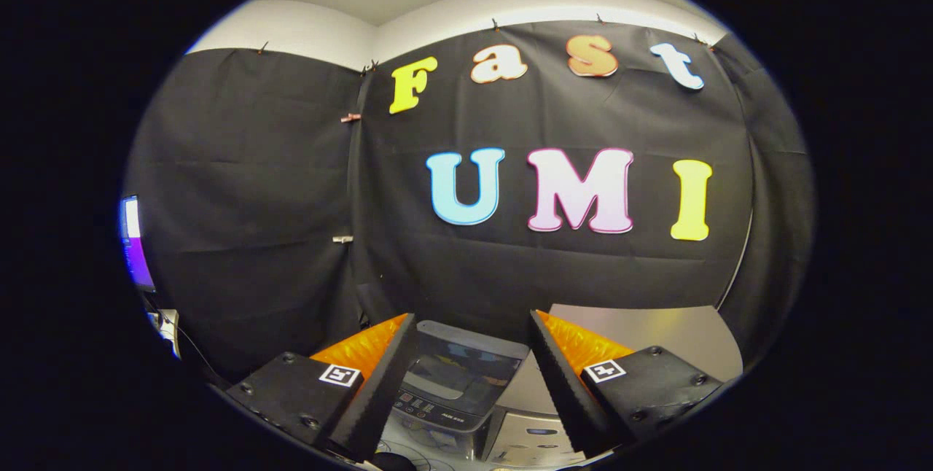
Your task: Put the clothes into the washing machine and then close the washing machine lid.
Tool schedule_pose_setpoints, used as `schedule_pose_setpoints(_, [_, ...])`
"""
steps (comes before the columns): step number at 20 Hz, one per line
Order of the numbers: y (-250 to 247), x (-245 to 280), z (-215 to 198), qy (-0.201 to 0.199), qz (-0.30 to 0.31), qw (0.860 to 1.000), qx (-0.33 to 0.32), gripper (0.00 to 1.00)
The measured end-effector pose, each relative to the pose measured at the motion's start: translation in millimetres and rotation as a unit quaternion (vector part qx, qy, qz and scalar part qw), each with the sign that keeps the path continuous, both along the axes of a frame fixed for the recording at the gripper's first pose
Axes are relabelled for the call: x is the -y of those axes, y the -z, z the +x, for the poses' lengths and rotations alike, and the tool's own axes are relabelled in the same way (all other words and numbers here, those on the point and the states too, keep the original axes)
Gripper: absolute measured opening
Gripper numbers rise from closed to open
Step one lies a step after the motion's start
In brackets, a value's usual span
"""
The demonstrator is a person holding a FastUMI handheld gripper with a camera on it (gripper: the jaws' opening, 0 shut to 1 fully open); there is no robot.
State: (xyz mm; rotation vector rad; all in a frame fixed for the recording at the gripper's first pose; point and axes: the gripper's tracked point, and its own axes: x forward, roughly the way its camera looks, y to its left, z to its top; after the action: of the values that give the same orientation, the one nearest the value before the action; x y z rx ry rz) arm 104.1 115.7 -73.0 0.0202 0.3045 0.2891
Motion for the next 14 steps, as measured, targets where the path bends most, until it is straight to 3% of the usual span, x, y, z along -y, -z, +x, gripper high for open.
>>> schedule_pose_setpoints(6, [-22.3,51.3,-39.9,0.046,-0.011,0.998,0.043,0.97])
schedule_pose_setpoints(14, [-60.6,116.9,-90.6,0.147,-0.042,0.983,0.106,0.97])
